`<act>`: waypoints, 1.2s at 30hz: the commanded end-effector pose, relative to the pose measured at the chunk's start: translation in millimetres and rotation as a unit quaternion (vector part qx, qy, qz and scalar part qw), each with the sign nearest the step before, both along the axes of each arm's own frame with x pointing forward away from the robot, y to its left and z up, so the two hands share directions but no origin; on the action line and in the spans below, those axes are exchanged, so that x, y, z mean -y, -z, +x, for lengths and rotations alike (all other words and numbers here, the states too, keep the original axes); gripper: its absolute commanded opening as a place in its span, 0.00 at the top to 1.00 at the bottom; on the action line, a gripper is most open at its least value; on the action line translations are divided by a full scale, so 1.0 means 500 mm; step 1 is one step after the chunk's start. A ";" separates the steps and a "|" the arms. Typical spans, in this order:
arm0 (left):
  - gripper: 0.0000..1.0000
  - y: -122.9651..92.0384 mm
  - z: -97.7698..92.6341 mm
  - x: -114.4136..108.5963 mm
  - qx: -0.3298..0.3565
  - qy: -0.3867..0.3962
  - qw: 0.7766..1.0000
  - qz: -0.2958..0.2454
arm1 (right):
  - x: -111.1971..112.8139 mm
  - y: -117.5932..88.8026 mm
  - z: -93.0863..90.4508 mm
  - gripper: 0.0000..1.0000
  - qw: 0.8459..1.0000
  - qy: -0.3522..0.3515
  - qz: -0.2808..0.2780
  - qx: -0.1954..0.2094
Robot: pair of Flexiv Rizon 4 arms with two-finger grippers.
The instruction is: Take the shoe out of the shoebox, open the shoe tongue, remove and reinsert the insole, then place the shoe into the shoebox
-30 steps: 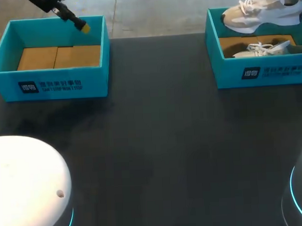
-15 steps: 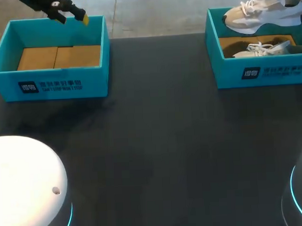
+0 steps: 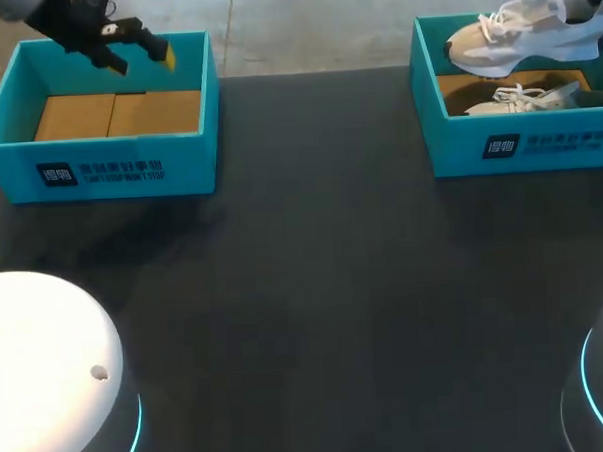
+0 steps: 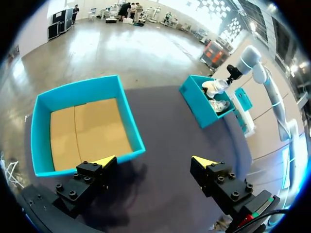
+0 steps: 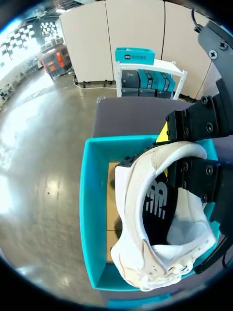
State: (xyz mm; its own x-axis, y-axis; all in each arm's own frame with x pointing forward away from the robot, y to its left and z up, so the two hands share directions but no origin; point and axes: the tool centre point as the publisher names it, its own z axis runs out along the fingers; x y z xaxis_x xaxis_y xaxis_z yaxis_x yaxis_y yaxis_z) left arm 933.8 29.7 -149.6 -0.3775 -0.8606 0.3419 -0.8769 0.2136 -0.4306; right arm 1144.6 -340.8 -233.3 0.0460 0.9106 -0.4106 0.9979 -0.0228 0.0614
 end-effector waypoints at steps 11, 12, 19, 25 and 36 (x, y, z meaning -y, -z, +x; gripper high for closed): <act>0.00 0.044 -0.029 -0.033 -0.044 -0.035 0.998 0.029 | 0.009 0.037 0.031 1.00 1.000 0.013 -0.004 -0.003; 0.00 0.047 -0.030 -0.035 -0.045 -0.037 0.998 0.030 | 0.010 0.040 0.032 1.00 1.000 0.014 -0.005 -0.003; 0.00 0.063 -0.041 -0.046 -0.061 -0.057 0.996 0.037 | 0.015 0.068 0.035 1.00 1.000 0.021 -0.008 -0.008; 0.00 0.078 -0.059 -0.044 -0.080 -0.051 0.994 0.047 | 0.020 0.093 0.035 1.00 0.999 0.033 -0.003 -0.012; 0.00 0.101 -0.079 -0.043 -0.099 -0.057 0.992 0.056 | 0.025 0.133 0.034 1.00 0.998 0.059 -0.003 -0.004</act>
State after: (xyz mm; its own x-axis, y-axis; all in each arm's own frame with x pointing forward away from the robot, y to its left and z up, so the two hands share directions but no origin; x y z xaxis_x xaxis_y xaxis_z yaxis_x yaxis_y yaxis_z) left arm 895.1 51.4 -199.3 -0.2125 -0.9292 0.3023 -0.9632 0.1471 -0.2249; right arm 1155.8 -352.2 -294.5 0.1488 0.8967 -0.4169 0.9888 -0.1375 0.0571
